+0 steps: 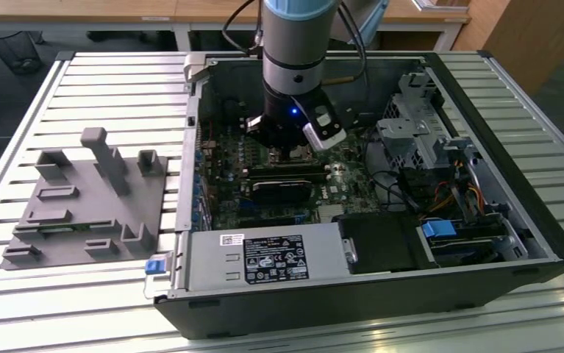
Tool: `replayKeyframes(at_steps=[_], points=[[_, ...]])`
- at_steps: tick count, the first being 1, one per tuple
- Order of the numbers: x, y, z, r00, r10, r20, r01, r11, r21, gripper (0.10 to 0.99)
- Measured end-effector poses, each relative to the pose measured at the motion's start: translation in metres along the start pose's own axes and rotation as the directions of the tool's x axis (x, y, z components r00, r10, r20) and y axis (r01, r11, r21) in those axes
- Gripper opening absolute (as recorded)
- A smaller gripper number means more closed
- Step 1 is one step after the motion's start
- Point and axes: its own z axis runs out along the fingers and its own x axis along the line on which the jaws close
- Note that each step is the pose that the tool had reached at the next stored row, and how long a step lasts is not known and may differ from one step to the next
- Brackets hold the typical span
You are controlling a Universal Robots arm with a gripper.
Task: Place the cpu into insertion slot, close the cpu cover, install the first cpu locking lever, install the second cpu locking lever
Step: 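Install the second cpu locking lever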
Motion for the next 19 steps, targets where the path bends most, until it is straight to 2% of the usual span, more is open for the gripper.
replayKeyframes(at_steps=[12,19], points=[[0.0059,-0.0015,0.0043,1.0000,0.000,-0.0001,0.000,1.0000,-0.002,0.106],[0.0069,-0.0028,0.0068,1.0000,0.000,0.0001,0.000,1.0000,-0.009,0.106]])
